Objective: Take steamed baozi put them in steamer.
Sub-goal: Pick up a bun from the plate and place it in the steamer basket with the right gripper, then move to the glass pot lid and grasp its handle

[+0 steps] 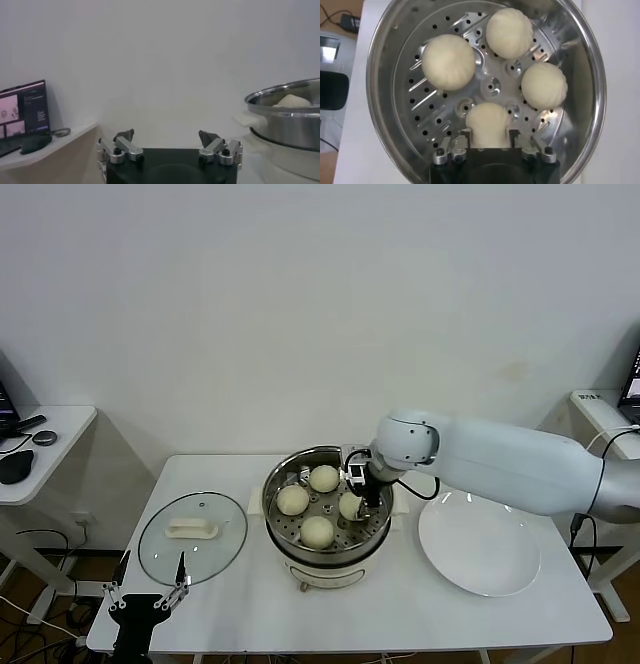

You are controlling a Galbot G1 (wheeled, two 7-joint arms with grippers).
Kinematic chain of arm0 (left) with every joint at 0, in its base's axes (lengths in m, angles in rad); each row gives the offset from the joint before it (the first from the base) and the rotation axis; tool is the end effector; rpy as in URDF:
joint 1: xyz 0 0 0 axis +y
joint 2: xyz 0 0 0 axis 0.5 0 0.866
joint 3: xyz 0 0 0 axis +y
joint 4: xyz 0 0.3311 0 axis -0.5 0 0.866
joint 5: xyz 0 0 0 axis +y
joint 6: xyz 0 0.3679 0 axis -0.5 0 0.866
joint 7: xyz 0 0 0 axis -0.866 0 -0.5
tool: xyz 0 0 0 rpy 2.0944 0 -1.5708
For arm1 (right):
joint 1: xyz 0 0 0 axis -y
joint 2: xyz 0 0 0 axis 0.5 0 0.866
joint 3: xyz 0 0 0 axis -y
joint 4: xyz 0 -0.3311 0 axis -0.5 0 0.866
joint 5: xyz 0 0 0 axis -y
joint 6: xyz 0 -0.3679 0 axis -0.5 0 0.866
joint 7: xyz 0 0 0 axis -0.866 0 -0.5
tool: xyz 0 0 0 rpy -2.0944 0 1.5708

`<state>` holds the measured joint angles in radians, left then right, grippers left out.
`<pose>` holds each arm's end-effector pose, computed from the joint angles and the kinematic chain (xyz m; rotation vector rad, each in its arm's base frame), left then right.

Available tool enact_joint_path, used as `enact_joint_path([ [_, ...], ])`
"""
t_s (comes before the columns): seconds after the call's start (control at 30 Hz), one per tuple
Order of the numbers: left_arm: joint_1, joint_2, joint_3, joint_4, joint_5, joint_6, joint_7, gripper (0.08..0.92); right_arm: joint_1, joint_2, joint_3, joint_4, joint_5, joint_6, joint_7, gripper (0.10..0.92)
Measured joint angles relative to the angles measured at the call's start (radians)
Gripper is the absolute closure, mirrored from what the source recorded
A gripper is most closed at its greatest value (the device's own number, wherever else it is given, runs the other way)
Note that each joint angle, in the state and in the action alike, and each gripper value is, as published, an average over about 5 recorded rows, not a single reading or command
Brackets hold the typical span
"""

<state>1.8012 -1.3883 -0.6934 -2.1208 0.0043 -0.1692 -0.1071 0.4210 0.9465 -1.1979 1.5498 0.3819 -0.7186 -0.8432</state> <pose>0.1385 0.0773 -0.3041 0.1702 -3.1061 -0.3965 0.4793 0.0970 -0.1049 1.3134 -1.4977 1.3619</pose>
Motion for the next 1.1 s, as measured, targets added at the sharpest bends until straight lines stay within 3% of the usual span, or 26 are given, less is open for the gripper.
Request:
enact_joint_path([
  [0.17, -0.003, 0.002, 0.0, 0.005, 0.0, -0.001, 0.0, 0.177, -0.008, -0.02, 0.021, 0.018, -0.002, -0.004, 0.012, 0.239],
  [0.27, -0.006, 0.003, 0.0, 0.009, 0.0, -0.001, 0.0, 0.177, -0.014, -0.041, 0.042, 0.041, -0.003, -0.005, 0.024, 0.208],
  [0.47, -0.011, 0.003, 0.003, 0.017, 0.0, -0.004, 0.0, 0.177, -0.043, -0.11, 0.103, 0.104, 0.005, 0.001, 0.083, 0.203],
  [0.7, -0.009, 0.002, 0.0, 0.028, 0.004, -0.014, -0.002, 0.177, -0.165, -0.259, 0.238, 0.221, 0.046, 0.055, 0.267, 0.203],
  [0.93, -0.006, -0.004, 0.003, 0.032, 0.011, -0.02, -0.003, 0.177, -0.515, -0.392, 0.572, 0.338, 0.067, 0.209, 0.483, 0.203],
  [1.1, -0.008, -0.01, 0.013, 0.031, 0.012, -0.03, -0.01, 0.177, -0.846, -0.389, 0.903, 0.389, 0.031, 0.367, 0.582, 0.203],
])
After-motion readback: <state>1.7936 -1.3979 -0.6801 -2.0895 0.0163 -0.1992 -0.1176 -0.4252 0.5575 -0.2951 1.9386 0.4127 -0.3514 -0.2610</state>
